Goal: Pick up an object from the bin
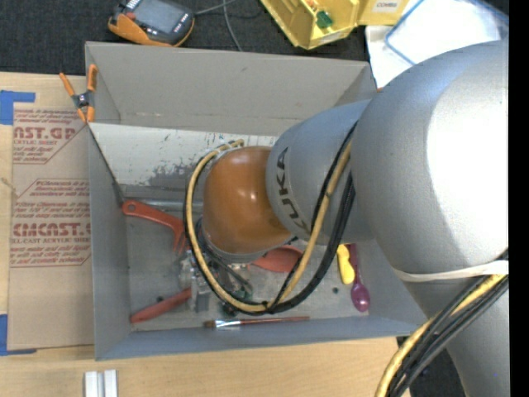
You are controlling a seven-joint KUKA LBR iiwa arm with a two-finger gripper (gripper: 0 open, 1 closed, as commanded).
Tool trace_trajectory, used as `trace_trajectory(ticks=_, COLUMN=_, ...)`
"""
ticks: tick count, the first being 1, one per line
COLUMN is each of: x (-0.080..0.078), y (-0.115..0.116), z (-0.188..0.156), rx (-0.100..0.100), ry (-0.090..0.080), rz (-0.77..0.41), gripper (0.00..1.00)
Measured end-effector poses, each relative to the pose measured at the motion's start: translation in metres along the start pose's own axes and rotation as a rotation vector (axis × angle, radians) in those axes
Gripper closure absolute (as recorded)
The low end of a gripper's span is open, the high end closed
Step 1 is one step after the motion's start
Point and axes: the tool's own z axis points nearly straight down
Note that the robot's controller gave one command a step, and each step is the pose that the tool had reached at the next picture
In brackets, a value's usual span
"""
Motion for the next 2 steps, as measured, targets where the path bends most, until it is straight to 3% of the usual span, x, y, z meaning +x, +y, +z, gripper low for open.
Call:
trace_trajectory(ticks=1, x=0.001, y=0.02, z=0.017, rx=0.016, ry=0.004, rz=-0.179, gripper=1.0)
trace_trajectory(ticks=2, x=-0.021, y=0.004, z=-0.067, rx=0.001, ry=0.004, rz=-0.102, gripper=1.0)
